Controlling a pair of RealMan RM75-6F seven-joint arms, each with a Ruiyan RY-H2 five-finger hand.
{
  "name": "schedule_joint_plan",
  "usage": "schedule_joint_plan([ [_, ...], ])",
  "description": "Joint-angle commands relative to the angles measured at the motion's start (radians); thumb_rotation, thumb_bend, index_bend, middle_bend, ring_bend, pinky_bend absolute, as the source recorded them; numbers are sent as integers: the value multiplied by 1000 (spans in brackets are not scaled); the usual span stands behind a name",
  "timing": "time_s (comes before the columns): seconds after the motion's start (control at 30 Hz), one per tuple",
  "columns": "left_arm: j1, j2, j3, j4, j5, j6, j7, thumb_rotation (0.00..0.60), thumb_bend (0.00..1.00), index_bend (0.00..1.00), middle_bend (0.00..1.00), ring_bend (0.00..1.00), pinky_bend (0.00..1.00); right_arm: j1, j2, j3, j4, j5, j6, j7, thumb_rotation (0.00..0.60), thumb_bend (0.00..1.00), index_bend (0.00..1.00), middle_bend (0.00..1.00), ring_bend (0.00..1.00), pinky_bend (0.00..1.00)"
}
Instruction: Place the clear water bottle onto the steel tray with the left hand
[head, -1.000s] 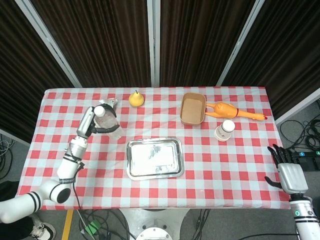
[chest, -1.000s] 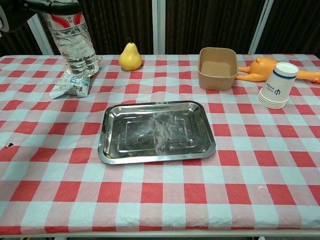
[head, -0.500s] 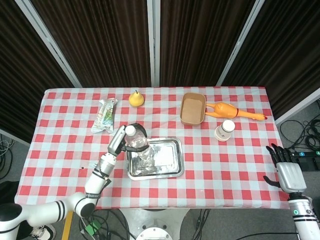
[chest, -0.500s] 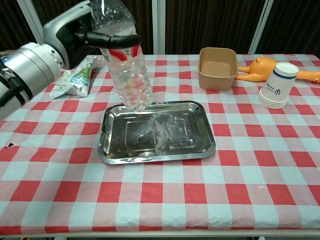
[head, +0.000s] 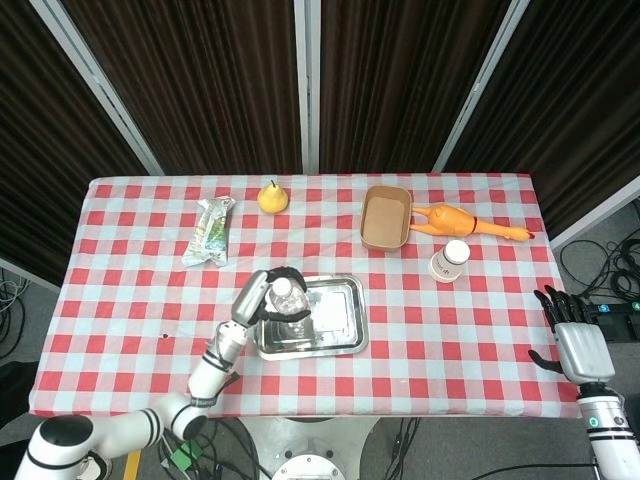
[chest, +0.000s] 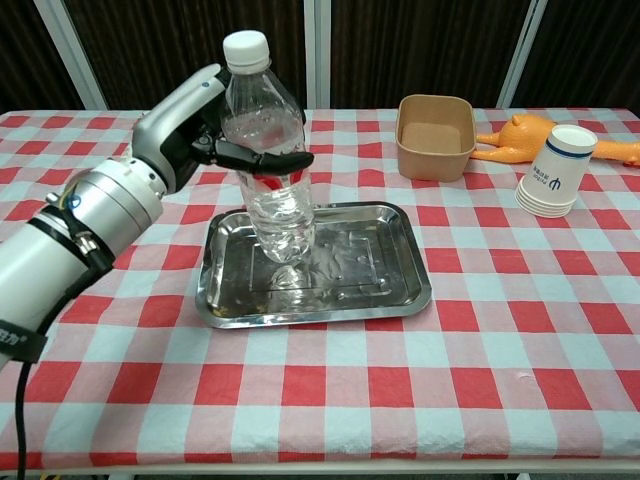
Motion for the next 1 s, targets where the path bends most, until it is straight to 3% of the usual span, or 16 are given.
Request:
schedule_joint_plan([
  [0.03, -3, -35, 14, 63, 17, 13, -20, 600, 253, 589, 641, 512, 525, 1, 0, 0, 0, 1, -1, 0, 600, 107, 0, 2, 0, 0],
  [0.37, 1, -81, 44, 170, 48, 39, -74, 600, 232, 577, 628, 507, 517, 3, 1, -1, 7, 6, -13, 8, 600, 108, 0, 2, 0, 0],
  [0.47, -5, -83, 50, 184, 60, 44, -93, 600, 152, 472, 559, 455, 472, 4, 2, 0, 6, 7, -13, 9, 600, 108, 0, 2, 0, 0],
  [0.57, -12, -74, 59, 185, 73, 41, -123, 600, 65, 266, 389, 305, 350, 4, 1, 0, 5, 7, -14, 7, 600, 108, 0, 2, 0, 0],
  [0.63, -13, -70, 59, 182, 74, 42, -134, 600, 32, 202, 309, 236, 292, 4, 0, 0, 5, 7, -14, 6, 600, 109, 0, 2, 0, 0],
  [0.87, -17, -62, 40, 162, 63, 48, -135, 600, 0, 175, 273, 199, 252, 2, 1, 1, 3, 7, -9, 8, 600, 108, 0, 2, 0, 0],
  [1.0, -36, -18, 0, 72, 51, 47, -110, 600, 0, 174, 273, 199, 248, 2, 1, 4, 4, 10, -7, 12, 600, 108, 0, 1, 0, 0],
])
